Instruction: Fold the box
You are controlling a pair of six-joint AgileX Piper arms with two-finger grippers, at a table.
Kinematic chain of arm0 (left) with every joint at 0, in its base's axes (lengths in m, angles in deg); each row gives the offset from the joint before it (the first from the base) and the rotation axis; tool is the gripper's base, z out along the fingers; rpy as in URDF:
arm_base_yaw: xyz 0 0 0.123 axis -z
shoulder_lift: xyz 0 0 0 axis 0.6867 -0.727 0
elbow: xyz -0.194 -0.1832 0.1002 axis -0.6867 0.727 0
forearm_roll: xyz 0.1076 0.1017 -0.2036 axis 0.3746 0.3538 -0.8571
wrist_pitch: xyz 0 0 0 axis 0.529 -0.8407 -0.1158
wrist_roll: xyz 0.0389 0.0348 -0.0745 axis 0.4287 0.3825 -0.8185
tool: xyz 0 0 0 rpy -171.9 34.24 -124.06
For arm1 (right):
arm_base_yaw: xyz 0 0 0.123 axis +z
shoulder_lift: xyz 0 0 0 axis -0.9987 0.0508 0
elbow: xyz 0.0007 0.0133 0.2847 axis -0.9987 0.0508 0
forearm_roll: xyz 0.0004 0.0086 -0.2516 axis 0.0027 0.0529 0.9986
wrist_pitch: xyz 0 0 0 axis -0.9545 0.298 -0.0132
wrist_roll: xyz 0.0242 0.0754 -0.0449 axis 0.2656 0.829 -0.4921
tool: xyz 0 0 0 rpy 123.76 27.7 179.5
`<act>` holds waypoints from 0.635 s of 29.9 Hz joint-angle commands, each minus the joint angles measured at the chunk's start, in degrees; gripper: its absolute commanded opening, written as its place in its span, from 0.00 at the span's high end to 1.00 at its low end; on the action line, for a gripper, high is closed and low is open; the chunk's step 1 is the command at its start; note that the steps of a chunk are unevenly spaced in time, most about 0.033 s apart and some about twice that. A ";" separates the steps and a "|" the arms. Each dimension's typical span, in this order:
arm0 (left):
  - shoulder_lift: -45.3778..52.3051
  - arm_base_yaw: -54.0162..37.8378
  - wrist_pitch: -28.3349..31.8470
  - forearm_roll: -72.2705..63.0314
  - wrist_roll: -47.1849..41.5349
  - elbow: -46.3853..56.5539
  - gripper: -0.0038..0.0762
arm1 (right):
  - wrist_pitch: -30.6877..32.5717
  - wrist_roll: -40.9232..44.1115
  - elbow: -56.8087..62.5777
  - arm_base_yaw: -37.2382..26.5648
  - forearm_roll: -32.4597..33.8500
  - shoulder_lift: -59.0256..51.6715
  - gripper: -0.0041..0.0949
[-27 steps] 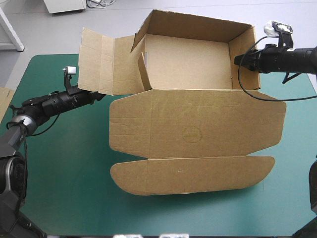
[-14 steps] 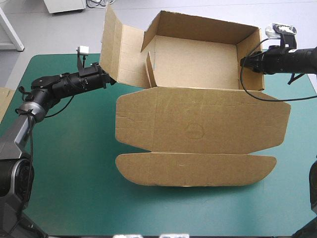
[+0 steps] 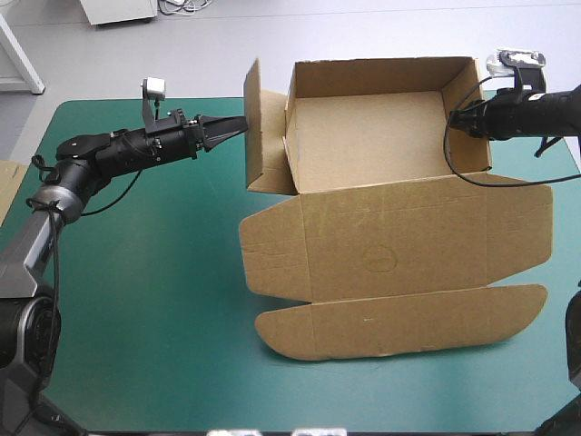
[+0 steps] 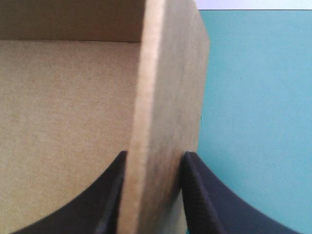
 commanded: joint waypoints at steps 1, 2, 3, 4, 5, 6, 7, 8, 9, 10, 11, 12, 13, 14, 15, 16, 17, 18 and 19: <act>3.07 0.47 -6.13 -7.50 -0.45 -1.89 0.93 | -2.67 0.81 -1.71 -0.25 -4.70 -2.56 0.97; 3.07 0.74 -5.62 -7.22 -0.17 -1.89 0.92 | -2.67 0.81 -1.71 -0.25 -5.14 -2.56 0.97; 3.07 0.84 -5.00 -7.07 -0.08 -1.89 0.90 | -2.67 0.81 -1.71 -0.25 -5.47 -2.56 0.97; 3.07 0.96 -4.56 -6.91 0.07 -1.89 0.88 | -2.67 0.81 -1.71 -0.25 -5.76 -2.56 0.97; 2.94 1.27 -3.62 -6.09 0.05 -1.89 0.86 | -2.67 0.62 -1.71 -0.25 -6.01 -2.56 0.97; 2.94 1.54 -1.82 -4.57 0.05 -1.89 0.84 | -2.67 0.62 -1.71 -0.25 -6.26 -2.56 0.97; 2.80 1.79 0.07 -2.57 0.05 -1.89 0.82 | -2.56 0.62 -1.71 -0.25 -6.26 -2.56 0.97; 2.69 2.10 1.12 -1.15 0.05 -1.89 0.80 | -2.33 0.62 -1.71 -0.25 -6.26 -2.56 0.97; 2.33 2.34 1.69 -0.18 -0.41 -1.89 0.78 | -1.99 0.62 -1.71 -0.25 -6.26 -2.56 0.97; 2.23 2.60 1.95 0.06 -0.41 -1.89 0.76 | -1.85 0.62 -1.71 -0.25 -6.26 -2.56 0.97; 2.08 2.60 1.95 -0.05 -0.41 -1.89 0.74 | -1.85 0.57 -1.71 -0.25 -6.03 -2.56 0.97; 2.08 2.60 1.95 -0.17 -0.30 -1.89 0.73 | -1.85 0.57 -1.71 -0.25 -6.03 -2.56 0.97; 2.08 2.60 2.08 -0.44 -0.30 -1.89 0.73 | -2.10 0.57 -1.71 -0.25 -6.03 -2.56 0.97; 2.08 2.60 2.08 -0.70 -0.30 -1.89 0.72 | -2.19 0.57 -1.71 -0.25 -6.03 -2.56 0.97; 2.08 2.60 1.97 -0.70 -0.30 -1.89 0.73 | -2.24 0.57 -1.71 -0.25 -6.03 -2.56 0.97; 2.08 2.60 1.87 -0.70 -0.30 -1.89 0.73 | -2.24 0.57 -1.71 -0.25 -6.03 -2.56 0.97; 2.08 2.60 1.74 -0.70 -0.30 -1.89 0.73 | -2.24 0.57 -1.71 -0.25 -6.03 -2.56 0.97; 2.08 2.60 1.66 -0.70 -0.15 -1.89 0.73 | -2.13 0.57 -1.71 -0.25 -6.03 -2.56 0.97; 2.08 2.60 1.53 -0.81 -0.13 -1.89 0.73 | -2.13 0.57 -1.71 -0.25 -6.03 -2.56 0.97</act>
